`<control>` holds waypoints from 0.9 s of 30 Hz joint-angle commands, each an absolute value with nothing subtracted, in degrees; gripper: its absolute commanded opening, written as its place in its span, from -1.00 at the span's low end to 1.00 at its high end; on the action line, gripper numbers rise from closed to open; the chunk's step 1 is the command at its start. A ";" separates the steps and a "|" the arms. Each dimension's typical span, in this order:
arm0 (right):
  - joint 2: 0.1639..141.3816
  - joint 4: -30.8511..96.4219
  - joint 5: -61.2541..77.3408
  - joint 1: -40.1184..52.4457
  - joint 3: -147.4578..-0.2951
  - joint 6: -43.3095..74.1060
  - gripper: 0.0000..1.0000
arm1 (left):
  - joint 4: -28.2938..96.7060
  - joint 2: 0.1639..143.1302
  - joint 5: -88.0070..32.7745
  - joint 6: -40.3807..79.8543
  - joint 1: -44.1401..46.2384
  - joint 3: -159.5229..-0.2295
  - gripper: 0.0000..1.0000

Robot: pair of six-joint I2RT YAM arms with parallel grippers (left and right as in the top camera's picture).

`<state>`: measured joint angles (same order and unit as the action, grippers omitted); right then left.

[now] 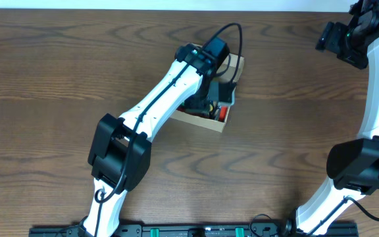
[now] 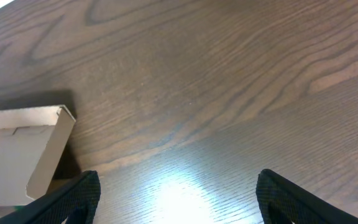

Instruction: Pack container

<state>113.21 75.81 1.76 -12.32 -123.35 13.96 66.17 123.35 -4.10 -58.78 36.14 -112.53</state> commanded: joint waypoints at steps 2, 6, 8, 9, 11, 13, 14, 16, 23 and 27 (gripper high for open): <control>113.58 75.90 1.98 -11.53 -123.15 13.21 0.64 | 66.43 122.06 -3.49 -50.35 36.38 -118.91 -0.34; 113.58 75.90 2.00 -11.53 -123.15 13.21 0.64 | 69.38 121.43 0.54 -39.33 36.91 -125.38 -0.62; 113.58 75.90 2.00 -11.46 -123.15 13.21 0.64 | 71.83 121.27 1.87 -35.31 37.01 -128.49 -0.74; 113.58 75.90 2.00 -11.33 -123.15 13.21 0.63 | 73.41 121.25 2.39 -33.93 36.99 -130.15 -0.81; 113.58 75.92 2.00 -11.03 -123.15 13.21 0.61 | 76.36 121.21 2.94 -32.45 36.99 -132.75 -0.85; 113.58 76.07 2.00 -10.41 -123.13 13.23 0.57 | 79.11 121.12 3.22 -30.72 37.01 -134.85 -0.84; 113.58 76.07 2.00 -10.04 -123.13 13.23 0.57 | 80.47 121.10 3.22 -30.68 37.01 -135.61 -0.84; 113.58 76.05 2.00 -8.93 -123.11 13.23 0.47 | 82.48 120.73 3.16 -30.59 36.99 -136.27 -0.84; 113.58 74.89 1.96 -2.52 -120.70 14.55 -0.97 | 83.42 119.72 8.88 -24.82 36.18 -136.25 -0.88; 113.58 71.90 1.96 1.39 -115.85 14.55 -0.97 | 83.64 119.70 14.92 -15.18 32.67 -136.25 -0.88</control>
